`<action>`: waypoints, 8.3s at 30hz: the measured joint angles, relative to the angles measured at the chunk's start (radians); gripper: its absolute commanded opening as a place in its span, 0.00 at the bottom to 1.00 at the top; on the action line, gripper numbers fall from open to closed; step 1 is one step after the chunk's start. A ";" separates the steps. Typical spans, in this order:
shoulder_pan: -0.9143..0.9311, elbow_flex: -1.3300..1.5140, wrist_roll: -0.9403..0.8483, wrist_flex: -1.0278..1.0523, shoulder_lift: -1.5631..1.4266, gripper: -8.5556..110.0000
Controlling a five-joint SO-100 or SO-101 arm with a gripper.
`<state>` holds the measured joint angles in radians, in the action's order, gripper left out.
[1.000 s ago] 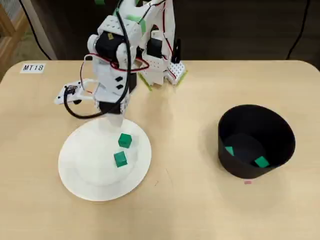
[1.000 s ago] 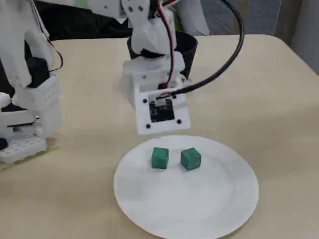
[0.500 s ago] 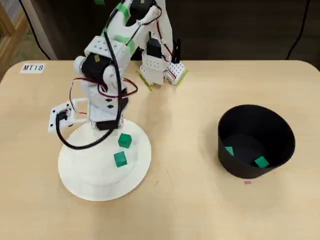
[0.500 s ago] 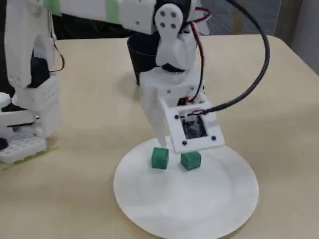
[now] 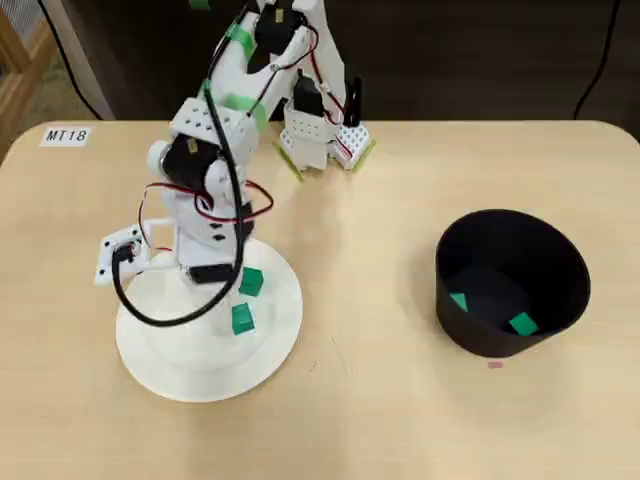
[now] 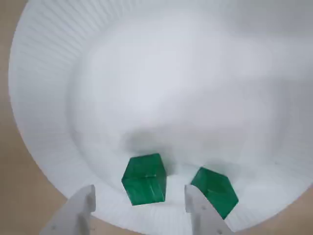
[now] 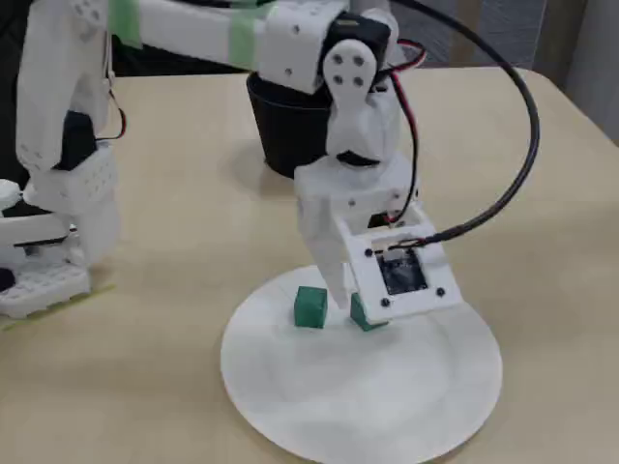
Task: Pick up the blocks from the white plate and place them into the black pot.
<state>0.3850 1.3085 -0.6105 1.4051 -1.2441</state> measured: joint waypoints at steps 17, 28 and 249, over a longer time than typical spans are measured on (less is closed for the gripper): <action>-0.029 -0.043 -0.055 0.057 0.089 0.30; -0.029 -0.055 0.008 0.017 0.143 0.05; -0.986 0.723 0.759 -0.764 -0.994 0.05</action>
<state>-0.6013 2.0310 0.1488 0.6412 -2.2381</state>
